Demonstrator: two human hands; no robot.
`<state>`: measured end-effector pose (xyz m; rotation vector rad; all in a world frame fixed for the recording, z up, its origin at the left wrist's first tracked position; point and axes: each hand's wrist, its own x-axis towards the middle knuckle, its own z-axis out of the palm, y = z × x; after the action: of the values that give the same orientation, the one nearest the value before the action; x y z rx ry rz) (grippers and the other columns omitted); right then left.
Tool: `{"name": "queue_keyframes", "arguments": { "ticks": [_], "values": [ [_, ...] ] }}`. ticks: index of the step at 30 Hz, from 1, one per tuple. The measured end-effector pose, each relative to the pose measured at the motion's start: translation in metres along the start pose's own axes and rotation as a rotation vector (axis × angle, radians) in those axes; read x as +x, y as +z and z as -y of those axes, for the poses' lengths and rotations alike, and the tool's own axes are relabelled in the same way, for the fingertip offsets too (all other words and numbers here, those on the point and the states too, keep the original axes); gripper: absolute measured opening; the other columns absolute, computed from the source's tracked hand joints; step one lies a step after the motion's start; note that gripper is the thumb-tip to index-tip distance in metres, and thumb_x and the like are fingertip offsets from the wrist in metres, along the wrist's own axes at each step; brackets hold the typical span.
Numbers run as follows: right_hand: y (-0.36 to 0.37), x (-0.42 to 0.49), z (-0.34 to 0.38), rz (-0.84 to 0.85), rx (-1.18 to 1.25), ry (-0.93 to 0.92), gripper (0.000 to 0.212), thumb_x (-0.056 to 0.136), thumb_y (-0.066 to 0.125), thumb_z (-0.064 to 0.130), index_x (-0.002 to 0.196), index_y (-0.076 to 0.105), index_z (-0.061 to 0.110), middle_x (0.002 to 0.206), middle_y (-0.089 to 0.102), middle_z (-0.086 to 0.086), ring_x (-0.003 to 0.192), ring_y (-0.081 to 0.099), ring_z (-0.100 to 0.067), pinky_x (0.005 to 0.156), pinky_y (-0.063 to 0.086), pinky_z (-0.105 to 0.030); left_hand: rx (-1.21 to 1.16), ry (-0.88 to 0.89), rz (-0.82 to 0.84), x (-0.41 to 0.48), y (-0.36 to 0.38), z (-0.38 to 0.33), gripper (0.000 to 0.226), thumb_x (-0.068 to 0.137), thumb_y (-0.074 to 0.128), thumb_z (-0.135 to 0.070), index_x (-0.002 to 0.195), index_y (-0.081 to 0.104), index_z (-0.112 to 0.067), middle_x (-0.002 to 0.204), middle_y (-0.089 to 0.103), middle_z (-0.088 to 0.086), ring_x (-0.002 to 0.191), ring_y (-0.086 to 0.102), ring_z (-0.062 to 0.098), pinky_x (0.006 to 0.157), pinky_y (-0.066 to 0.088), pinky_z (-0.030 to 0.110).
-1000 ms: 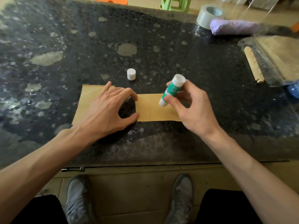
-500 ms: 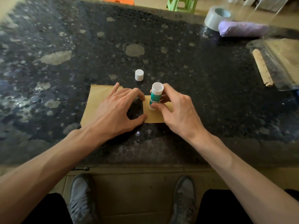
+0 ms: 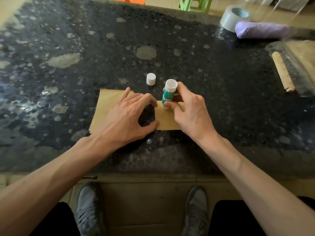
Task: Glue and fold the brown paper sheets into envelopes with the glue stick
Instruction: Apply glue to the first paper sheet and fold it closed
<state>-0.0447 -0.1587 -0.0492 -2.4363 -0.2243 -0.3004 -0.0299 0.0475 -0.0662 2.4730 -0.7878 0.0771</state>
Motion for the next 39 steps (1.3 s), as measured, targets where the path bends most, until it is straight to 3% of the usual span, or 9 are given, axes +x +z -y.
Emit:
{"name": "queue_keyframes", "arguments": {
  "ticks": [10,17,22,27,31,33,37,39],
  "values": [
    [0.004,0.009,-0.001,-0.058,-0.038,0.0,0.03,0.096,0.073,0.016,0.123,0.06,0.011,0.113,0.072,0.0,0.105,0.068,-0.013,0.092,0.056,-0.029,0.004,-0.004,-0.004,0.0,0.0,0.001,0.044,0.085,0.063,-0.055,0.118,0.056,-0.026,0.117,0.066,-0.011,0.118,0.056,0.009,0.128,0.021,0.048],
    [0.002,0.012,-0.004,-0.123,0.066,0.042,0.023,0.095,0.074,0.013,0.116,0.063,0.014,0.104,0.074,0.007,0.099,0.071,-0.007,0.09,0.058,-0.035,0.009,-0.003,0.01,0.0,-0.003,-0.001,0.043,0.087,0.065,-0.053,0.119,0.056,-0.026,0.12,0.066,-0.01,0.119,0.057,0.01,0.129,0.018,0.047],
    [-0.013,0.015,-0.003,-0.196,0.23,0.065,0.026,0.097,0.074,0.015,0.121,0.064,0.013,0.103,0.067,0.023,0.105,0.069,0.001,0.094,0.056,-0.021,0.003,0.009,0.007,0.0,-0.003,-0.001,0.042,0.087,0.067,-0.052,0.118,0.056,-0.026,0.12,0.066,-0.012,0.12,0.057,0.009,0.128,0.019,0.048],
    [-0.015,0.015,-0.004,-0.075,0.238,0.081,0.028,0.096,0.075,0.03,0.117,0.065,0.015,0.103,0.07,0.018,0.101,0.069,0.001,0.09,0.055,-0.017,0.0,0.008,0.004,0.0,-0.003,-0.001,0.046,0.086,0.06,-0.058,0.119,0.057,-0.026,0.118,0.066,-0.012,0.119,0.056,0.009,0.128,0.02,0.048],
    [-0.011,0.011,-0.005,0.01,0.128,0.058,0.028,0.094,0.077,0.03,0.117,0.064,0.018,0.103,0.067,0.021,0.096,0.063,0.013,0.085,0.044,-0.002,0.008,0.0,0.004,0.0,-0.002,0.0,0.044,0.085,0.066,-0.054,0.119,0.058,-0.026,0.12,0.067,-0.01,0.122,0.057,0.011,0.128,0.019,0.048],
    [-0.01,0.008,-0.007,0.03,0.076,0.038,0.026,0.096,0.076,0.027,0.116,0.063,0.016,0.104,0.069,0.014,0.097,0.063,0.005,0.083,0.044,-0.002,0.01,0.001,0.003,0.001,-0.001,0.0,0.044,0.085,0.067,-0.053,0.119,0.058,-0.026,0.12,0.067,-0.01,0.124,0.057,0.012,0.129,0.019,0.048],
    [-0.007,0.006,-0.009,0.029,0.009,-0.003,0.026,0.098,0.072,0.023,0.118,0.059,0.013,0.111,0.068,0.006,0.102,0.061,-0.007,0.087,0.05,-0.017,0.016,-0.003,0.026,0.001,-0.004,-0.001,0.044,0.086,0.066,-0.055,0.119,0.058,-0.027,0.123,0.066,-0.011,0.126,0.055,0.012,0.129,0.017,0.047],
    [-0.006,0.005,-0.01,0.026,-0.019,-0.007,0.029,0.099,0.071,0.024,0.122,0.057,0.013,0.113,0.063,0.01,0.103,0.056,-0.001,0.087,0.046,-0.006,0.02,-0.002,0.028,0.001,-0.004,-0.001,0.044,0.086,0.065,-0.055,0.119,0.058,-0.027,0.122,0.066,-0.011,0.126,0.055,0.011,0.129,0.017,0.048]
  ]
}}
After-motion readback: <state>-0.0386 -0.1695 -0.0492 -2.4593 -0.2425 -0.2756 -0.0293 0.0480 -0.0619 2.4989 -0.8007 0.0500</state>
